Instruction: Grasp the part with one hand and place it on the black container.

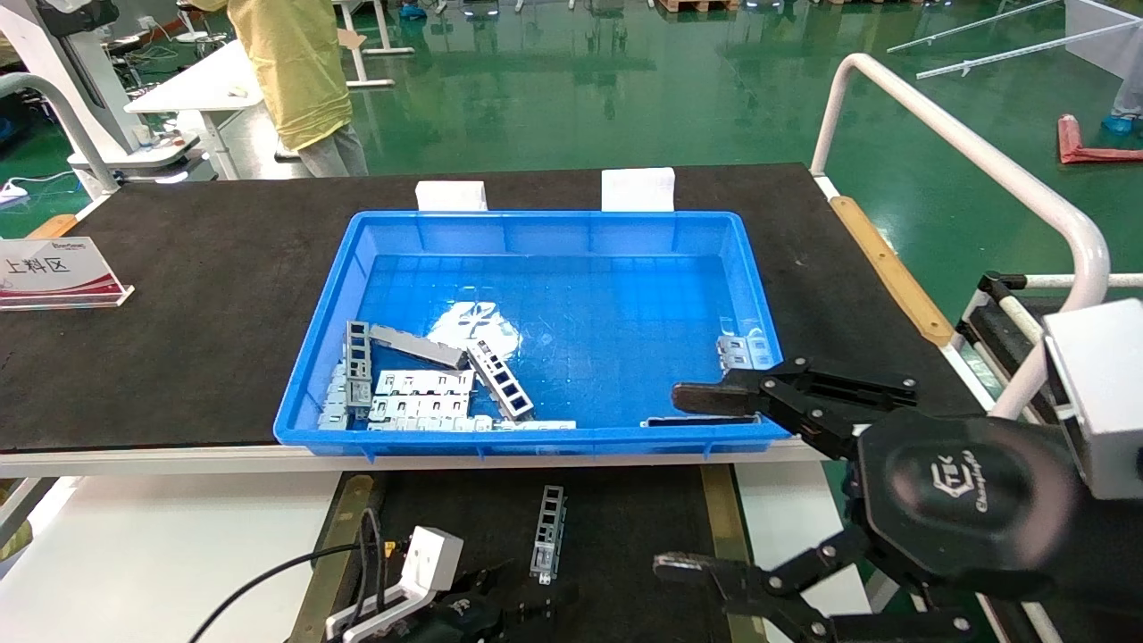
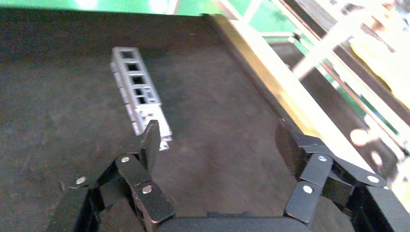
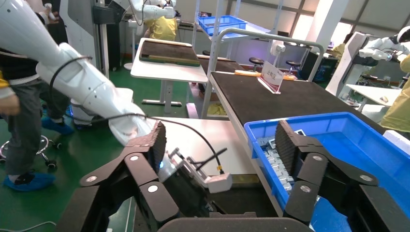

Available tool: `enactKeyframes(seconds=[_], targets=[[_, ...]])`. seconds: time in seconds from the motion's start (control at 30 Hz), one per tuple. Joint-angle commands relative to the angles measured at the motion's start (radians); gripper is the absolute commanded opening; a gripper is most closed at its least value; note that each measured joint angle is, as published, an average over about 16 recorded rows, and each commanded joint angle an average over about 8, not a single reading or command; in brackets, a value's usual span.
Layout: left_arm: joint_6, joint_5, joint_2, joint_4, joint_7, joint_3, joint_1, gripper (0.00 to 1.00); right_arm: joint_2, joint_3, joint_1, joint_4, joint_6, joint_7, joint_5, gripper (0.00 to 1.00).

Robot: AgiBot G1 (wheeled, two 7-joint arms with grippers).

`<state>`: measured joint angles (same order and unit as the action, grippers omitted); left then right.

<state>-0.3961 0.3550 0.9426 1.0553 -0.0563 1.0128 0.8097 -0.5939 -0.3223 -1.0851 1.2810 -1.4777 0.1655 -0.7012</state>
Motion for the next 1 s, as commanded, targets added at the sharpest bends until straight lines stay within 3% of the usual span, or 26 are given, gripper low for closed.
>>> enactKeyframes(seconds=[0.03,0.5,1.0], targets=[[-0.026,0.017,-0.034,0.029,-0.008,0.012,0.003,1.0,0.0,0.0,0.0,0.0,0.0,0.0,0.0,1.0],[-0.196,0.05,-0.261,0.239,-0.011,0.02,0.024,1.0,0.0,-0.001,0.0,0.0,0.0,0.0,0.0,1.0],[-0.321,0.022,-0.356,0.289,-0.025,-0.022,0.055,1.0,0.0,-0.001,0.0,0.0,0.0,0.0,0.001,1.0]])
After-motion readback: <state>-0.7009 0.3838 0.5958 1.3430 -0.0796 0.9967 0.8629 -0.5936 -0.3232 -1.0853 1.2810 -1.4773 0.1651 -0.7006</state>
